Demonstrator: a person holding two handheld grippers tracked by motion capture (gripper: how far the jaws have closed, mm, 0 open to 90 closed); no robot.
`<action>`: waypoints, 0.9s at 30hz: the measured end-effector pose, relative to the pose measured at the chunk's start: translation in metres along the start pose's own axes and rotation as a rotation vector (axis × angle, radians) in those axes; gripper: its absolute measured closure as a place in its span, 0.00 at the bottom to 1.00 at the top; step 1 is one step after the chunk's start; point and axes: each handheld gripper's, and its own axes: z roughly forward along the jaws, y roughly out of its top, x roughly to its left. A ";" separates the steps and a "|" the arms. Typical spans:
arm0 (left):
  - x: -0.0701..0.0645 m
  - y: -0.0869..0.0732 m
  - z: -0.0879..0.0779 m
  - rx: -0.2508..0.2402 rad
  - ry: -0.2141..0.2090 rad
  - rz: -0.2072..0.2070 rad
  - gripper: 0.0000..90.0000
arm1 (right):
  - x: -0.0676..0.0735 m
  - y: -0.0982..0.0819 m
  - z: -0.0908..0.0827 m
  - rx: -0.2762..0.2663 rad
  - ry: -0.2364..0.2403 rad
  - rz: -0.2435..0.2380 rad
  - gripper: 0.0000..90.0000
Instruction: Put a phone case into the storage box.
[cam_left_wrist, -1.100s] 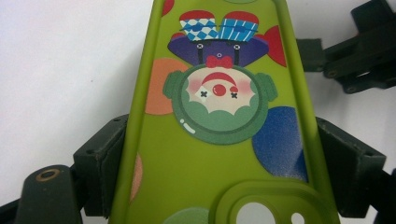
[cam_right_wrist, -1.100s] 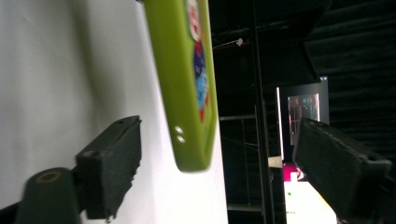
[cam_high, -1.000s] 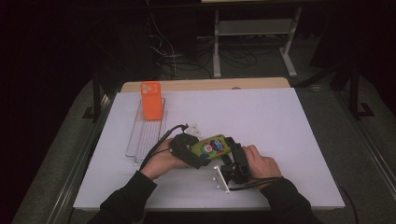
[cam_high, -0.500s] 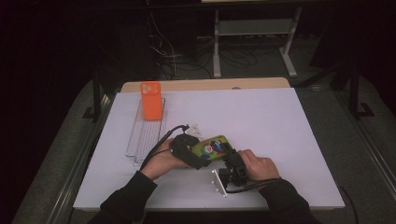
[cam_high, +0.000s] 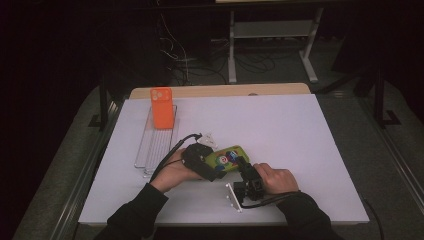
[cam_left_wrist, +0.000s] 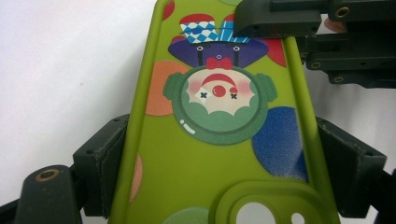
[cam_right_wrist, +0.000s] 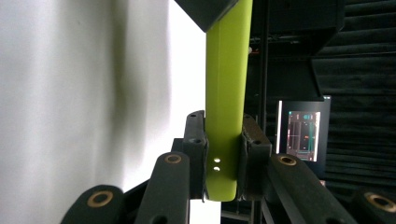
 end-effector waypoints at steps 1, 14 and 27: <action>0.000 0.000 0.000 -0.002 -0.001 -0.001 0.16 | -0.001 0.000 -0.001 0.003 0.004 -0.003 0.83; 0.005 -0.004 -0.002 -0.006 0.002 -0.021 0.02 | -0.005 -0.003 -0.001 0.030 0.014 0.013 0.84; 0.013 -0.008 -0.009 0.037 0.028 0.019 0.00 | -0.016 -0.021 0.003 0.101 0.037 0.136 0.84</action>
